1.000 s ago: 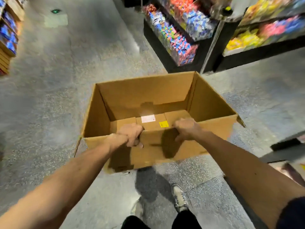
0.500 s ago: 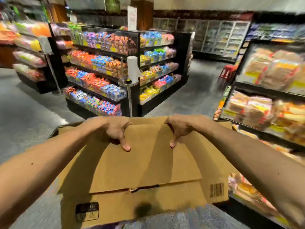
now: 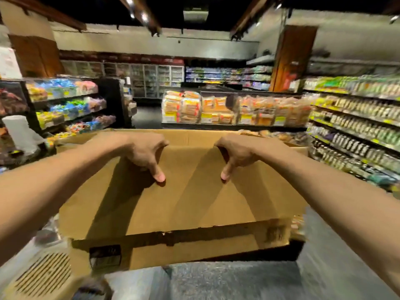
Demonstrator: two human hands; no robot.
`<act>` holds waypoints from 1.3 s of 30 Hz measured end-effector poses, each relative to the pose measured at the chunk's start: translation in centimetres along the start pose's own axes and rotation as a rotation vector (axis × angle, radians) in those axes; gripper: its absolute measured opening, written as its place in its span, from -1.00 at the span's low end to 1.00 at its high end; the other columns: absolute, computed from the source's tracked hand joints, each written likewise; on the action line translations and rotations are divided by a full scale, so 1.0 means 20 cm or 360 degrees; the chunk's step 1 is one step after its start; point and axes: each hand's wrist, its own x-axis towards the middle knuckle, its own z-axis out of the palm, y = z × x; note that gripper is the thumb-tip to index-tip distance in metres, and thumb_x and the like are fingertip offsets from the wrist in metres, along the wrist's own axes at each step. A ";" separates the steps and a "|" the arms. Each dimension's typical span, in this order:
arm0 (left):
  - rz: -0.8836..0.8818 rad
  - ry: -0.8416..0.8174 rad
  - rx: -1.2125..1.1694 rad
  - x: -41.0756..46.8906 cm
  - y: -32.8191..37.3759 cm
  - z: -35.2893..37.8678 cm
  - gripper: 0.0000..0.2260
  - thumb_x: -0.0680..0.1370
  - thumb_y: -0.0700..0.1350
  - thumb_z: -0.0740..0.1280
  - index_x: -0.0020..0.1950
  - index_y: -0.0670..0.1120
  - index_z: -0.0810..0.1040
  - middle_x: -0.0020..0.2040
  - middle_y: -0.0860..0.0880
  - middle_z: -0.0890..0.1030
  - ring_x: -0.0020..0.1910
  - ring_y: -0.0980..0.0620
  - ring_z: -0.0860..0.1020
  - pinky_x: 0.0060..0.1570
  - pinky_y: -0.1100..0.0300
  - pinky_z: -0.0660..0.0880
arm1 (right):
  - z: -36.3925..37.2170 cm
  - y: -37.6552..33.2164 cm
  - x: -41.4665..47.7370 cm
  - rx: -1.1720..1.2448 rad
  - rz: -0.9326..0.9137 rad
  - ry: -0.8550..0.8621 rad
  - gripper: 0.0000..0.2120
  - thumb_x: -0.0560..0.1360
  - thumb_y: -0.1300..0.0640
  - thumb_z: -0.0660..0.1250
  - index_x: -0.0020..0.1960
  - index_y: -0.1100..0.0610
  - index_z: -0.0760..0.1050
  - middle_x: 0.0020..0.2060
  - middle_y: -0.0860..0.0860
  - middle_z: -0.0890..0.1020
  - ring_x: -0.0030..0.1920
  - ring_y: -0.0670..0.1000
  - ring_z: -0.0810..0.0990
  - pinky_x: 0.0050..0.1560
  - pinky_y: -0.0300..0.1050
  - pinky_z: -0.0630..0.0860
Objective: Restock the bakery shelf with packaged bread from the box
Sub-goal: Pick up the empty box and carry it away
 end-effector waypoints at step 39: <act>0.1386 -0.0623 0.0330 3.29 3.71 1.65 -0.42 0.42 0.13 0.53 0.38 0.09 0.46 0.25 0.04 0.56 0.22 -0.03 0.53 0.19 0.05 0.47 | 1.24 3.98 -1.73 0.0442 0.1615 -0.0501 -0.61 0.54 0.01 0.40 0.33 0.08 0.47 0.17 0.04 0.57 0.18 0.09 0.55 0.16 -0.04 0.50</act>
